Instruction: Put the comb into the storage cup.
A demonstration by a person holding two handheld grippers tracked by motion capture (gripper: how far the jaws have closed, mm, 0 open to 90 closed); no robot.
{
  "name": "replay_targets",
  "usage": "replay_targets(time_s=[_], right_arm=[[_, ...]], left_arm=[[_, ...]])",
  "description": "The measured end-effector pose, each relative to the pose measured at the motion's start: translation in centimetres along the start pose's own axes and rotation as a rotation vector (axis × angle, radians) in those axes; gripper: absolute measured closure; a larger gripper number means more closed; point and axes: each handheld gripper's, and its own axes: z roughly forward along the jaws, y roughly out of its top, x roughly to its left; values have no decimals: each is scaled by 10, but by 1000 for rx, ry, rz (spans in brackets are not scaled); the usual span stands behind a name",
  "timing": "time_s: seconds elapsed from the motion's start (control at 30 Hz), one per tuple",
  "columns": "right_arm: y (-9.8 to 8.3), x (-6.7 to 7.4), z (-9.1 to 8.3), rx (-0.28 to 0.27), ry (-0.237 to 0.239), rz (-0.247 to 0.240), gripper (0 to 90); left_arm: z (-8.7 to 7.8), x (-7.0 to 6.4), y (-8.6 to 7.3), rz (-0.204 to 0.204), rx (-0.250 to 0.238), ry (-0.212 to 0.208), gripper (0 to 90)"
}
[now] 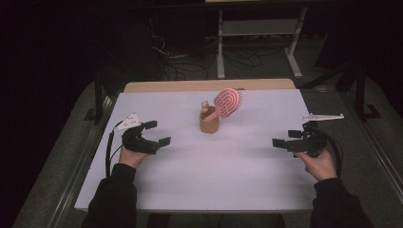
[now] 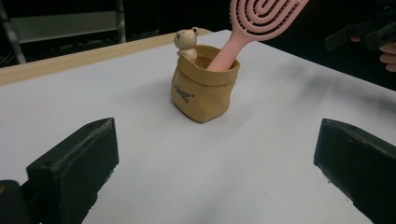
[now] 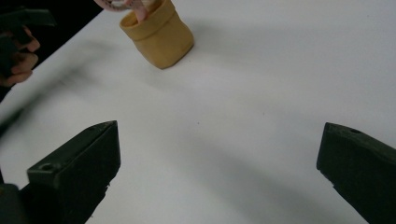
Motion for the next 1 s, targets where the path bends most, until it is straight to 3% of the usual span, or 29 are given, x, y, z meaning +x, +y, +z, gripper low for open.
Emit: replay_targets(time_s=[0.23, 0.5, 0.73, 1.0], right_arm=[[-14, 0, 0, 9, -30, -16, 0], [-25, 1, -3, -22, -62, -55, 0], [-36, 6, -6, -57, -107, -131, 0], [-46, 6, -7, -79, -127, -188, 0]], left_arm=[[0, 0, -4, -5, 10, 4, 0], [-3, 0, -6, -10, 6, 12, 0], [-6, 1, -9, -19, 0, 16, 0], [-7, 1, -11, -17, 6, 16, 0]])
